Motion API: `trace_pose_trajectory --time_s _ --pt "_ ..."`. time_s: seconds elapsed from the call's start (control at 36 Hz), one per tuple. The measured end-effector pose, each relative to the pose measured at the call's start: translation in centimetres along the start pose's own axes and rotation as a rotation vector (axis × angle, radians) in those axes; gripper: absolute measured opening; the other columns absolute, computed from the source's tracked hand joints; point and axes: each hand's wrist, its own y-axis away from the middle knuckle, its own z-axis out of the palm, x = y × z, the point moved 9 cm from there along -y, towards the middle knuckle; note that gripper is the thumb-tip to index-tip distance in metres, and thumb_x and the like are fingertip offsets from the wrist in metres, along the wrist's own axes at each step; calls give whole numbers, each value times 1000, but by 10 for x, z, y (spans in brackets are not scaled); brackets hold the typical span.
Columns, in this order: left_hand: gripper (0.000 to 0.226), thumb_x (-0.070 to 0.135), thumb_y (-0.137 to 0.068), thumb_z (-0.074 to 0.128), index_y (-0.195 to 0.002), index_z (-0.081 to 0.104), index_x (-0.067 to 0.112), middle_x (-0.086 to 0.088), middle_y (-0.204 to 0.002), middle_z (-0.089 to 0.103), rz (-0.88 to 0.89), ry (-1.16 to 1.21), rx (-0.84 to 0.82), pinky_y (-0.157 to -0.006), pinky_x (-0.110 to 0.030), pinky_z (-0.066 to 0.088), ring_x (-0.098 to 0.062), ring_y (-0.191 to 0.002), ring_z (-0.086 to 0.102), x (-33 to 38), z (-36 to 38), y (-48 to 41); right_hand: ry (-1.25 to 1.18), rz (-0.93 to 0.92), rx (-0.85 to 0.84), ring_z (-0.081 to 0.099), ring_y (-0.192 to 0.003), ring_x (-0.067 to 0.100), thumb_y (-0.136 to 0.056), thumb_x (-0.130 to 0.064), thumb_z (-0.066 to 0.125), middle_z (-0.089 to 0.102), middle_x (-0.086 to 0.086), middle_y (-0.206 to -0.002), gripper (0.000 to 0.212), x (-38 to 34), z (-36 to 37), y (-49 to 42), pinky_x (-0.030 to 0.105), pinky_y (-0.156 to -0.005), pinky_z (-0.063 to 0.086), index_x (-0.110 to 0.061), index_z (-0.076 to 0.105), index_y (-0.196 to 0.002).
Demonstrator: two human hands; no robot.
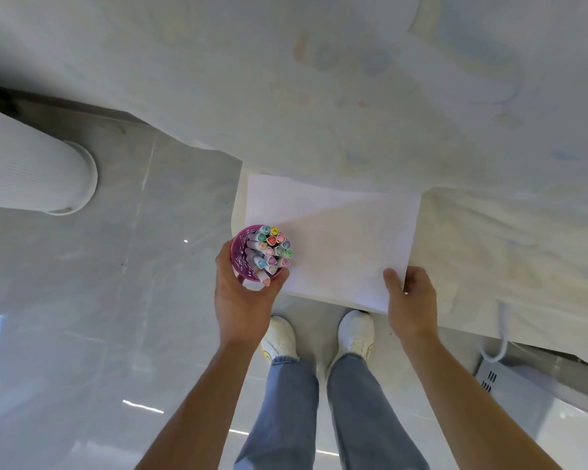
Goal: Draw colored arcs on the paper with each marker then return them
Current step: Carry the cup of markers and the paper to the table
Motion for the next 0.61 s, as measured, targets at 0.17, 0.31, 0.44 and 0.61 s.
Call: trace_pose_trajectory --time_s 0.17,0.31,0.44,0.61 --pt "80 47 -60 89 -124 41 56 38 -114 57 -28 10 7 -71 -3 48 9 -103 61 4 -13 7 -13 -17 -40 63 -79 8 -106 -24 59 66 -11 -86 8 -11 -8 16 28 -71 51 -16 56 -107" --pt "82 48 -62 90 -127 40 55 41 -115 54 -54 2 41 -71 -10 54 12 -104 59 19 -40 23 7 -47 -43 60 -75 19 -107 -24 58 68 3 -86 17 -22 -29 40 29 -69 50 -12 64 -97" --pt "82 46 -62 91 -124 39 58 44 -112 53 -85 18 92 -71 -19 56 16 -99 58 41 -77 48 26 -75 -51 54 -60 4 -107 -23 58 61 -4 -71 27 -40 -47 71 16 -55 42 -13 62 -82" --pt "81 43 -63 92 -125 41 55 36 -113 59 -122 90 193 -79 -30 60 3 -99 65 68 -135 88 55 -174 -120 48 -53 4 -107 -20 58 57 1 -65 34 -92 -63 114 13 -48 38 -15 60 -73"
